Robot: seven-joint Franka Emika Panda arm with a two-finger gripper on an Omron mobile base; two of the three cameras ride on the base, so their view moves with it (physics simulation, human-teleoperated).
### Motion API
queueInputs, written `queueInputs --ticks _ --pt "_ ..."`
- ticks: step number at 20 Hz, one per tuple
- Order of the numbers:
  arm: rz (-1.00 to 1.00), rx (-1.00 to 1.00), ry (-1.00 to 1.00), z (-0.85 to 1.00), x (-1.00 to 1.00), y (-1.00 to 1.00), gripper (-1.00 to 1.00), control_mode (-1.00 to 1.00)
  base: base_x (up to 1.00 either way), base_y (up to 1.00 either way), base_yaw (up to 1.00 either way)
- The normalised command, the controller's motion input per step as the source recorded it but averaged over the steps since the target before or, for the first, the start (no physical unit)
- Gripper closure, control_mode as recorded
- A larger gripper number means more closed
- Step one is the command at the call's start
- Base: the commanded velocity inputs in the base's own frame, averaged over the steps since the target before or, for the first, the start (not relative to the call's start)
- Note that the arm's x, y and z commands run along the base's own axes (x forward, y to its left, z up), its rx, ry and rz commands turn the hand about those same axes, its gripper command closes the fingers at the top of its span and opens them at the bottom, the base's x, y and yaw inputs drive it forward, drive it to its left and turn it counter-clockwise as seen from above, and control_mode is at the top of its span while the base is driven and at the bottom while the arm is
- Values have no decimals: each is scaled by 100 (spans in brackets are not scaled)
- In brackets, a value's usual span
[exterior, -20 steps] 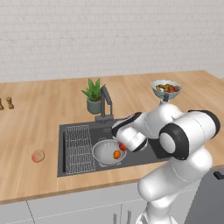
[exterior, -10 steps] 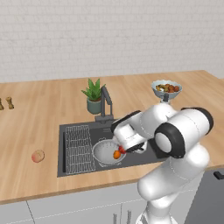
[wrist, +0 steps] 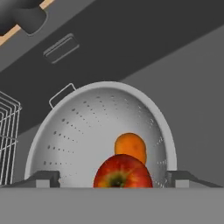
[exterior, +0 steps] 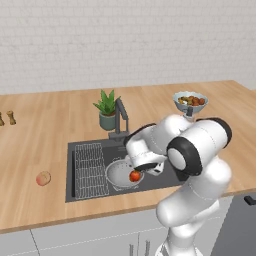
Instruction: Put the colander in the sink, put the tangerine, peach, apple in the colander, and turn on the sink faucet and pour water over the colander.
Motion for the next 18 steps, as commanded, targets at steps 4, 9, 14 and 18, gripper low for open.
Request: queueInputs --ticks 4,9,14,18 --pt "0 0 0 7 8 -2 -100 -100 0 0 0" --pt "-5 0 0 45 -36 -38 -100 -100 0 0 0" --pt "-5 0 0 85 -62 -55 -100 -100 0 0 0" --pt "-2 0 4 100 -9 -31 -100 -100 0 0 0"
